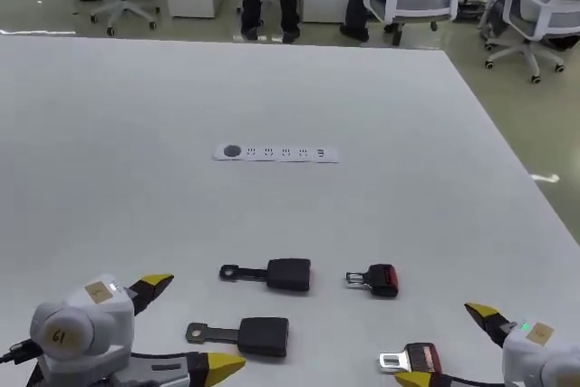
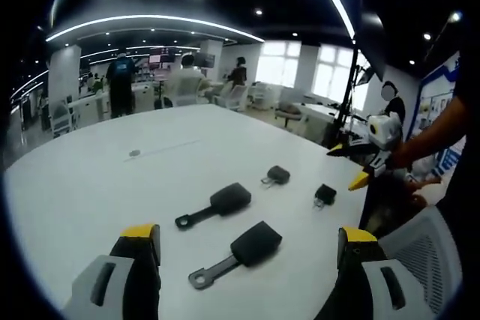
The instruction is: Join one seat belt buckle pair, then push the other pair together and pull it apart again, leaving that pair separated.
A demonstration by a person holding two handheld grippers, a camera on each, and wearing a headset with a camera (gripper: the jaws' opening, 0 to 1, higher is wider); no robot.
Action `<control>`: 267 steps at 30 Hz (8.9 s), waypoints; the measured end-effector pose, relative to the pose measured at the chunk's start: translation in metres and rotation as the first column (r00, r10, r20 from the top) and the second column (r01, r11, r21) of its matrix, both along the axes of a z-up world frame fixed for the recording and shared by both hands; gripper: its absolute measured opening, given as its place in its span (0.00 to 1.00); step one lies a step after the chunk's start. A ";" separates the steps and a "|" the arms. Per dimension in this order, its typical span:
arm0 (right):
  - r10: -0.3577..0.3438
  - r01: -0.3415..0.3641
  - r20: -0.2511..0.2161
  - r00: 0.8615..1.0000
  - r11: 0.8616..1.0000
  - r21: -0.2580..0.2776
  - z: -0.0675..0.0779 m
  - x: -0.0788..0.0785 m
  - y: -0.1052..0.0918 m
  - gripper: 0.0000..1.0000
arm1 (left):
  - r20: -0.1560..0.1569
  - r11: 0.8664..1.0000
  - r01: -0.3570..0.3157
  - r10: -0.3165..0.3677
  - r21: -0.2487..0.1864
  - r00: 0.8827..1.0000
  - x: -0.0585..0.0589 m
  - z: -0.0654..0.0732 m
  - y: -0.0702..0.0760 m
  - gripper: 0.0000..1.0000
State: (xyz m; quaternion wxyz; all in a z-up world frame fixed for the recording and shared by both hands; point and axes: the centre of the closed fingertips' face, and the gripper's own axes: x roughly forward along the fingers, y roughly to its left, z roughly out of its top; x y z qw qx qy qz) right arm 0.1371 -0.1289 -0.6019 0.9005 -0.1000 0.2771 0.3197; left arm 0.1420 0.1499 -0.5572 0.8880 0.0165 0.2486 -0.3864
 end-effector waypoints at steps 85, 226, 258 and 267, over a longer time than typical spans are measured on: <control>0.596 -0.638 -0.323 0.735 0.770 -0.032 -0.083 -0.015 -0.007 0.52 | -0.165 0.729 0.603 -0.584 0.323 0.795 0.025 -0.127 -0.053 0.42; 0.624 -0.626 -0.147 0.768 0.779 0.034 -0.081 0.021 0.165 0.33 | -0.245 0.602 0.695 -0.660 0.392 0.710 0.020 -0.135 -0.058 0.32; 0.665 -0.667 -0.126 0.736 0.744 0.034 -0.078 0.021 0.155 0.31 | -0.198 0.679 0.667 -0.640 0.306 0.742 0.022 -0.134 -0.050 0.32; 0.662 -0.660 -0.082 0.745 0.749 0.053 -0.079 0.020 0.154 0.31 | -0.181 0.658 0.697 -0.677 0.284 0.713 0.018 -0.132 -0.055 0.31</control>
